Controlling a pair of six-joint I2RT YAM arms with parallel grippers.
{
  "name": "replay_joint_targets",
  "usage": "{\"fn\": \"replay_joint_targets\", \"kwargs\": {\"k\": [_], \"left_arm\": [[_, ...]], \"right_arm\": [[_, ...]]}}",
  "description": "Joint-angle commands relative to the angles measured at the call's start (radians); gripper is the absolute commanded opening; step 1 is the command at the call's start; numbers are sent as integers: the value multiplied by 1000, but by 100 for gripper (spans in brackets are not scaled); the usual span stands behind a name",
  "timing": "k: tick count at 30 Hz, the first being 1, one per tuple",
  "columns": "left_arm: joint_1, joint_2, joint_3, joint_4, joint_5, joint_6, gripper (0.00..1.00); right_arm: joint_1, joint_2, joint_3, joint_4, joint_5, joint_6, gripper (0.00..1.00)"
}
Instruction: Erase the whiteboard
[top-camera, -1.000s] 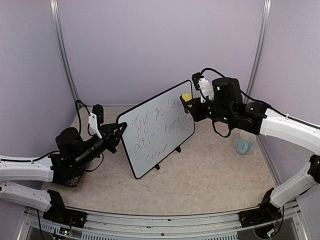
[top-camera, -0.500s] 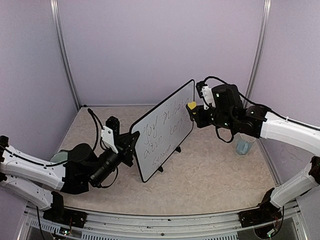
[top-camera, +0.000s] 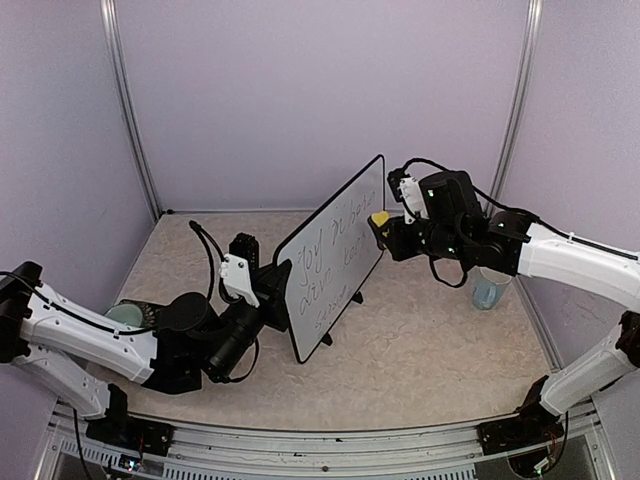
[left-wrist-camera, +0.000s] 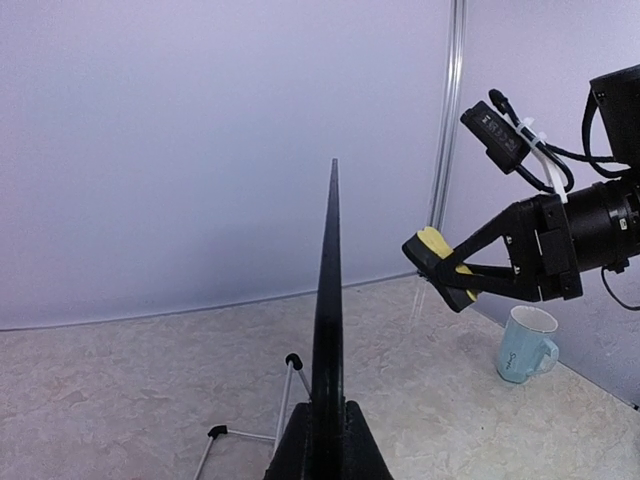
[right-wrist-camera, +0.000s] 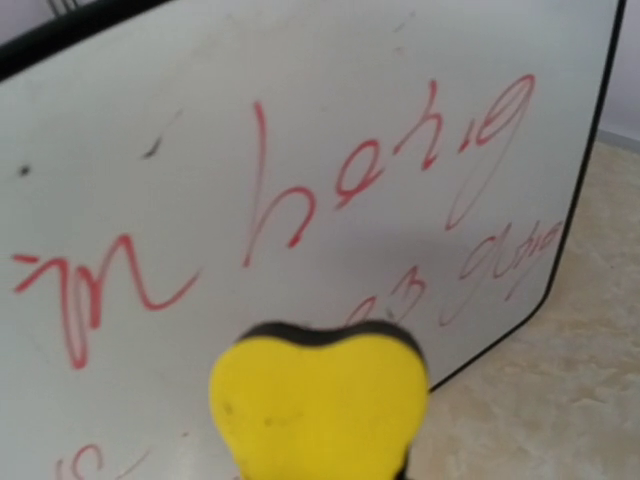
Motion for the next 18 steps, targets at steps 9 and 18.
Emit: {"fn": "replay_joint_targets", "kwargs": {"k": [9, 18], "left_arm": [[-12, 0, 18, -55, -23, -51, 0], [5, -66, -6, -145, -25, -117, 0]], "right_arm": [[106, 88, 112, 26, -72, -100, 0], [236, 140, 93, 168, -67, -163, 0]]}}
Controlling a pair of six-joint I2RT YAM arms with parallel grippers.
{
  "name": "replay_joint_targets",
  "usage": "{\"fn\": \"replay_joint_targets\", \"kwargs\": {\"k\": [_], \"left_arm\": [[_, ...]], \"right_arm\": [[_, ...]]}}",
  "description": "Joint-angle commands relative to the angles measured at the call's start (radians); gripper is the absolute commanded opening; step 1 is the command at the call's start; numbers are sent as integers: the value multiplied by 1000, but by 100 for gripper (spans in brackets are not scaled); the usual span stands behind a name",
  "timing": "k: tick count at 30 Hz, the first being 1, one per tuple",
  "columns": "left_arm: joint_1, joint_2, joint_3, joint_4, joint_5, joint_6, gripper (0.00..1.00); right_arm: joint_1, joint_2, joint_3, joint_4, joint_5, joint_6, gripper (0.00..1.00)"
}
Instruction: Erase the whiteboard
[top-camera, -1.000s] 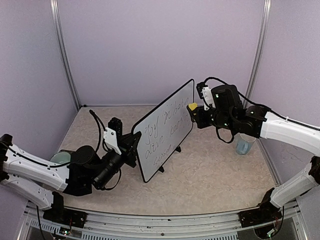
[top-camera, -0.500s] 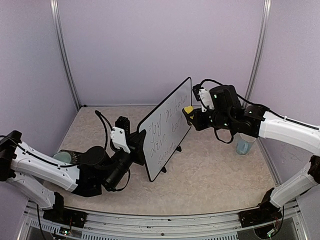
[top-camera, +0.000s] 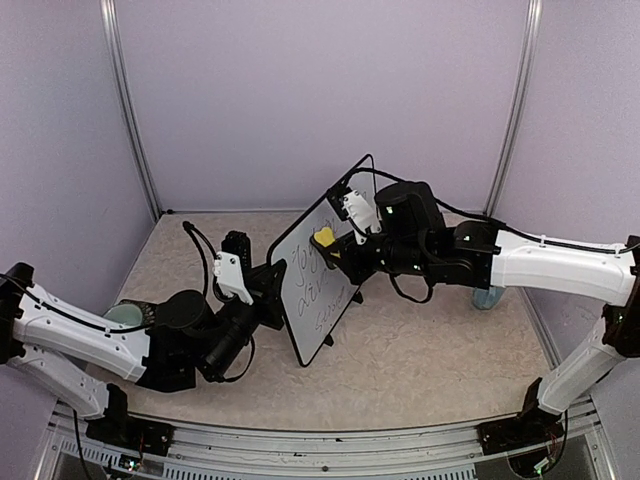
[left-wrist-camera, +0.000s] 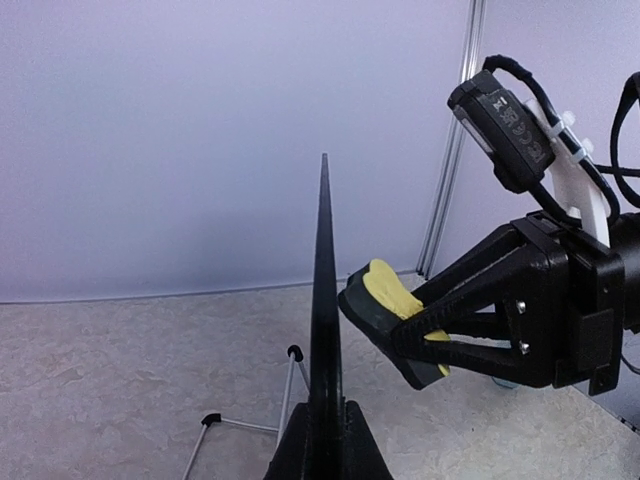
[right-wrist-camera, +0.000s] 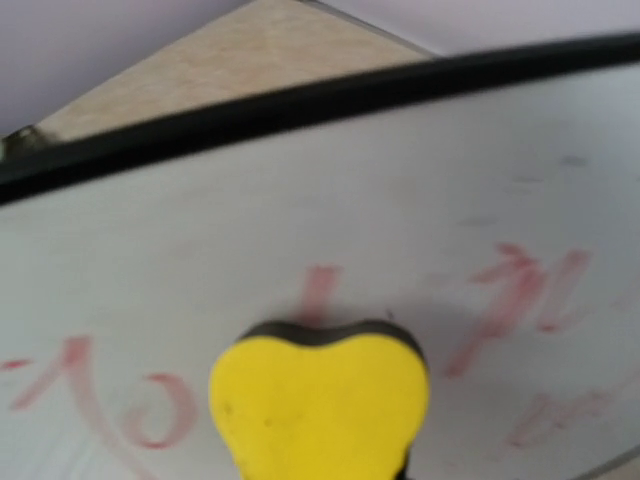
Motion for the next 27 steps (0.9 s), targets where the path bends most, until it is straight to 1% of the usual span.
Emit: {"fn": "replay_joint_targets", "kwargs": {"k": [1, 4, 10, 13, 19, 23, 27], "left_arm": [[9, -35, -12, -79, 1, -36, 0], [19, -46, -10, -107, 0, -49, 0], [42, -91, -34, -128, 9, -89, 0], [45, -104, -44, -128, 4, -90, 0], [48, -121, -55, -141, 8, -87, 0], [49, -129, -58, -141, 8, -90, 0], [49, -128, -54, -144, 8, -85, 0]], "right_arm": [[51, 20, -2, 107, 9, -52, 0], [68, 19, -26, 157, -4, -54, 0], [100, 31, -33, 203, -25, -62, 0], [103, 60, -35, 206, -30, -58, 0], [103, 85, -91, 248, -56, -44, 0], [105, 109, -104, 242, -64, -35, 0], [107, 118, -154, 266, -73, -26, 0]]}}
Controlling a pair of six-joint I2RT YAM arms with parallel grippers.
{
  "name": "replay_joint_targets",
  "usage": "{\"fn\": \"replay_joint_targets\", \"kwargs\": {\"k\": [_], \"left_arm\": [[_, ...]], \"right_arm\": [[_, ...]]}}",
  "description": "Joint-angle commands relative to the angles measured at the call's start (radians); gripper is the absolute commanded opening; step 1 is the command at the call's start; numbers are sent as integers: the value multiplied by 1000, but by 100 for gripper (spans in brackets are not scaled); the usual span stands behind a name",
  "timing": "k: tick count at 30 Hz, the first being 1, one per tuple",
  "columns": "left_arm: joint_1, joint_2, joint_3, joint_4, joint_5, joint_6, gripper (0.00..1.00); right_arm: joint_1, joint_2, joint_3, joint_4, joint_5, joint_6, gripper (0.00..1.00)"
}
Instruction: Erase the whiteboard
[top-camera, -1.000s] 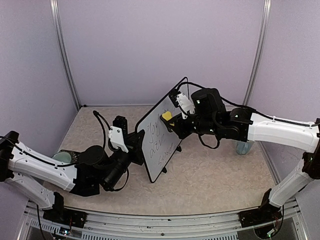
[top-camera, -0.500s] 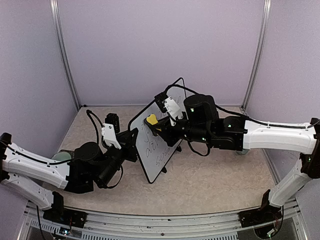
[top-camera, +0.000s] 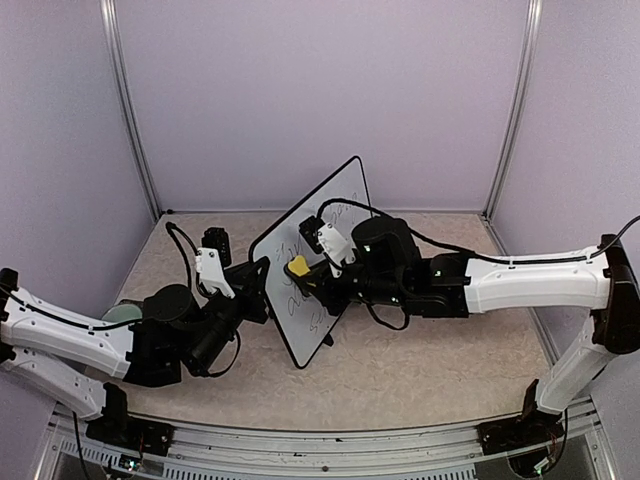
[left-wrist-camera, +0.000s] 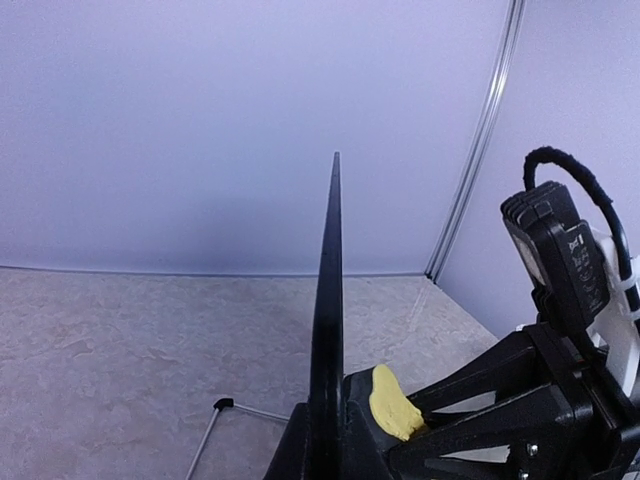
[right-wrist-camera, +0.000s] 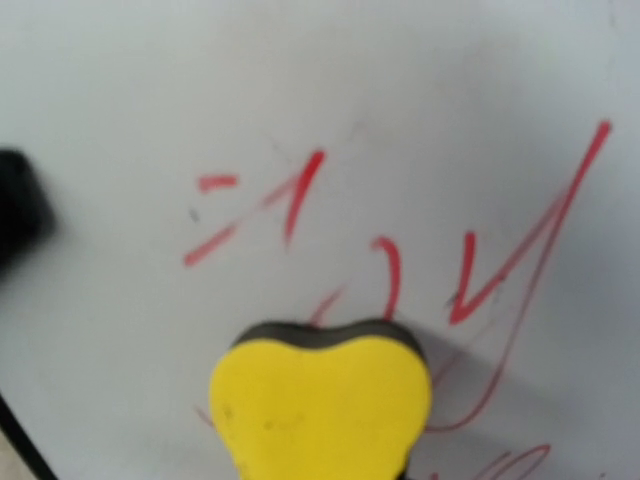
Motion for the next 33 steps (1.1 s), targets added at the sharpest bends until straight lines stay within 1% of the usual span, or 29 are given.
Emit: {"fn": "replay_joint_targets", "kwargs": {"k": [1, 9, 18, 22, 25, 33], "left_arm": [[2, -17, -3, -33, 5, 48, 0], [7, -25, -6, -44, 7, 42, 0], [8, -16, -10, -51, 10, 25, 0], [7, -16, -10, -53, 6, 24, 0], [9, -19, -10, -53, 5, 26, 0], [25, -28, -15, -57, 12, 25, 0]], "right_arm": [[13, 29, -63, 35, -32, 15, 0], [24, 25, -59, 84, -45, -4, 0], [26, 25, 129, 83, 4, -96, 0], [25, 53, 173, 62, 22, -110, 0], [25, 61, 135, 67, 21, -98, 0], [26, 21, -39, 105, -19, -15, 0]]}}
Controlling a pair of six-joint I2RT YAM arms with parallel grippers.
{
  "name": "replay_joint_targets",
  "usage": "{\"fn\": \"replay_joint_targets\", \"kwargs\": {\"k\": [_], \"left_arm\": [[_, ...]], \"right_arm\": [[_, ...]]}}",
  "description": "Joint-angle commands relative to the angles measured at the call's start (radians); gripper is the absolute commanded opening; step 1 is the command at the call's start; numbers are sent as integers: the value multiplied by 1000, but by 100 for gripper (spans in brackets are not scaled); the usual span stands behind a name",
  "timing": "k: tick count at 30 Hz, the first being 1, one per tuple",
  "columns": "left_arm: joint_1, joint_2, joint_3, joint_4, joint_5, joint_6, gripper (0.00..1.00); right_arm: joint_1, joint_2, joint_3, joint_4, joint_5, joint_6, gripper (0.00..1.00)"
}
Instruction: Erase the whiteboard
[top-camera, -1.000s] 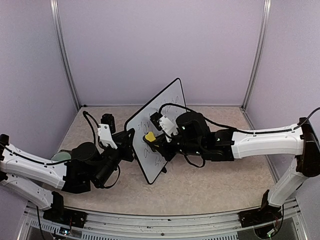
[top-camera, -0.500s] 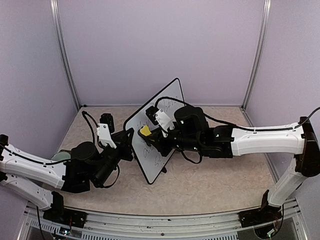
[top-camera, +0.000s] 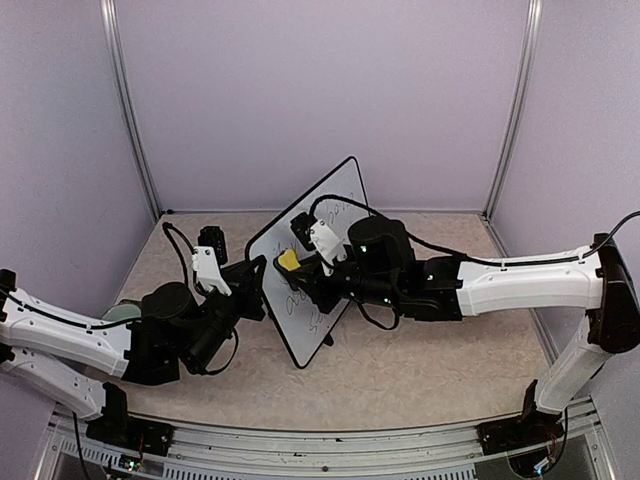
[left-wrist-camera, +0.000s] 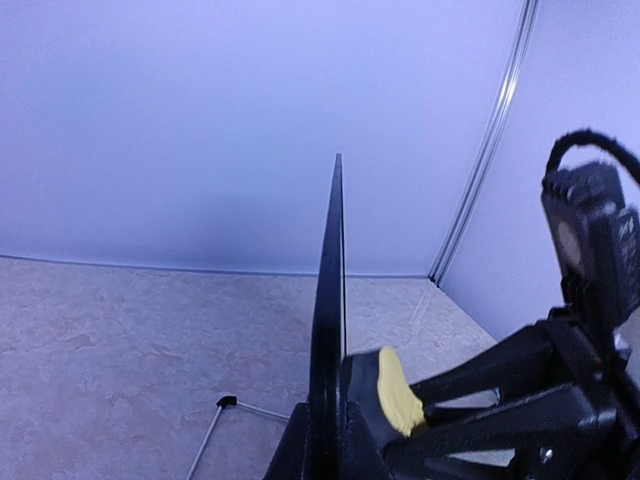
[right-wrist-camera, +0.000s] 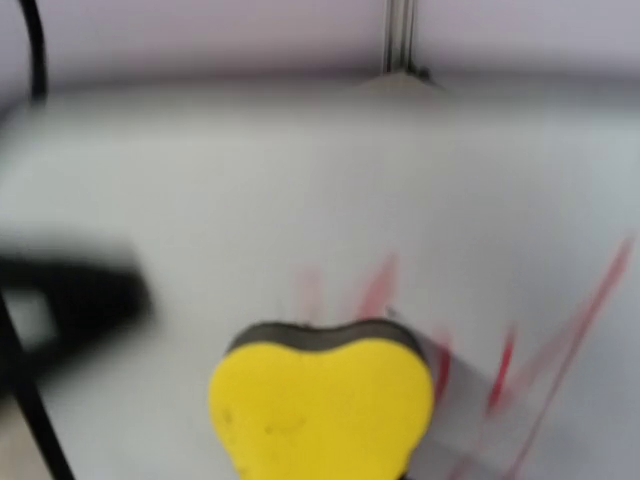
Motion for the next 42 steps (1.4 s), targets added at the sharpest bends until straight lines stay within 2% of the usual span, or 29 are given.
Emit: {"fn": "replay_joint_targets", "kwargs": {"k": [1, 9, 19, 22, 36, 42], "left_arm": [[10, -19, -12, -40, 12, 60, 0], [19, -20, -8, -41, 27, 60, 0], [18, -12, -6, -42, 35, 46, 0], [18, -11, -7, -42, 34, 47, 0], [22, -38, -22, -41, 33, 54, 0], [22, -48, -32, -40, 34, 54, 0]], "right_arm": [[9, -11, -89, -12, -26, 52, 0], [10, -21, -137, 1, -59, 65, 0], [10, 32, 133, -49, 12, -35, 0], [7, 58, 159, -51, 37, -54, 0], [3, 60, -163, 68, -48, 91, 0], [3, 58, -174, 74, -53, 97, 0]]}}
